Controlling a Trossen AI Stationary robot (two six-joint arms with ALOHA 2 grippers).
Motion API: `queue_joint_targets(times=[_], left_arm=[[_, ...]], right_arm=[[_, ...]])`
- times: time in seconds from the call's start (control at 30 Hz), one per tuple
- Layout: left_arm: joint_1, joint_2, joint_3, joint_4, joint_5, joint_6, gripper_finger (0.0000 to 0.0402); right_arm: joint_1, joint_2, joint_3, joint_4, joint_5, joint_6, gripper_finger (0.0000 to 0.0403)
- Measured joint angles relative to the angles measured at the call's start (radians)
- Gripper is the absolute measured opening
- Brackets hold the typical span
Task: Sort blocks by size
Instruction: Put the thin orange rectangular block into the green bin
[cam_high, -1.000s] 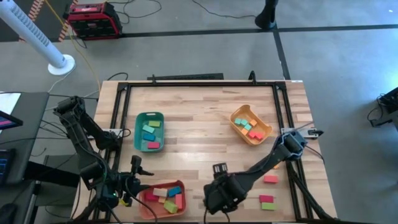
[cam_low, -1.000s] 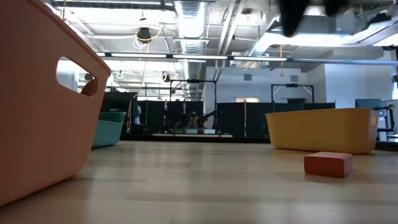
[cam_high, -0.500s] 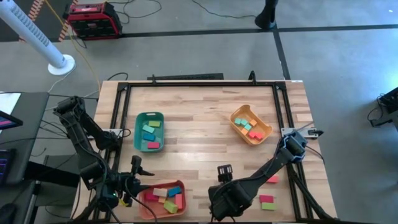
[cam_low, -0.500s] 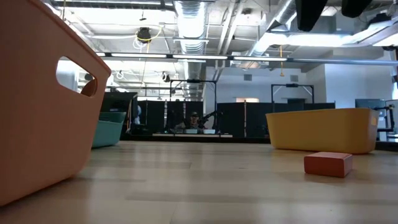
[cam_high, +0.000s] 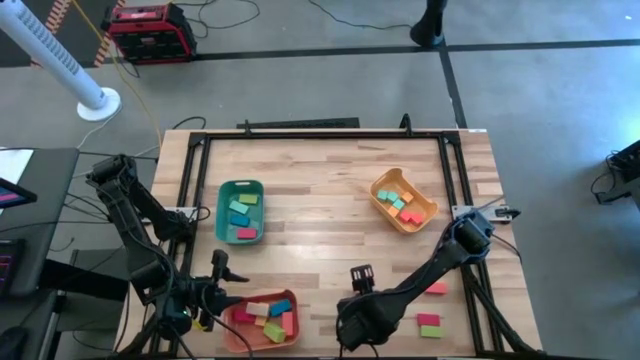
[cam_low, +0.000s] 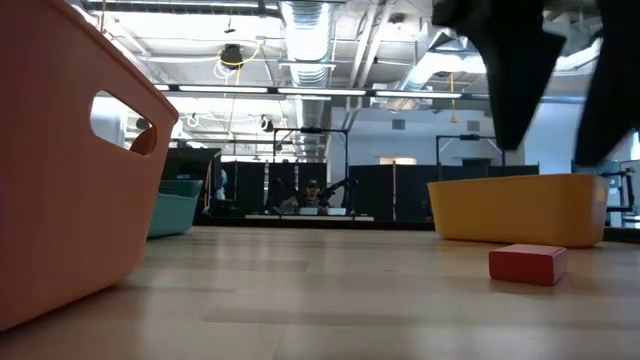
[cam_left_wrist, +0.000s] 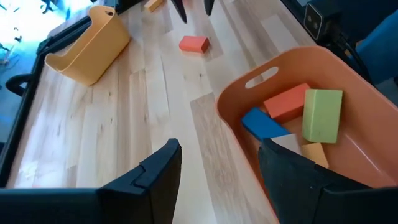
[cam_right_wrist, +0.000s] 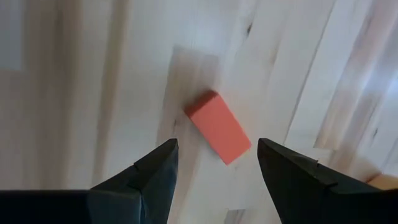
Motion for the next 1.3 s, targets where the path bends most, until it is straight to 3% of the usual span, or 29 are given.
queue_joint_targets(times=[0.23,0.53,0.73,1.03,1.3], left_arm=[[0.012,0.000,0.000,0.000,-0.044,0.041,0.0203],[0.056,0.000,0.000,0.000,-0.043,0.070,0.0203],[0.081,0.000,0.000,-0.001,-0.042,0.074,0.0203],[0.125,0.000,0.000,0.005,-0.035,0.117,0.0203],[0.179,0.000,0.000,0.006,-0.025,0.176,0.0203]], right_arm=[[-0.007,-0.034,-0.127,0.071,-0.001,-0.025,0.0256],[-0.022,-0.235,-0.379,0.281,0.017,0.008,0.0256],[-0.049,-0.318,-0.543,0.460,-0.028,-0.023,0.0256],[-0.097,-0.272,-0.594,0.541,-0.111,-0.173,0.0256],[-0.134,-0.274,-0.611,0.592,-0.115,-0.259,0.0256]])
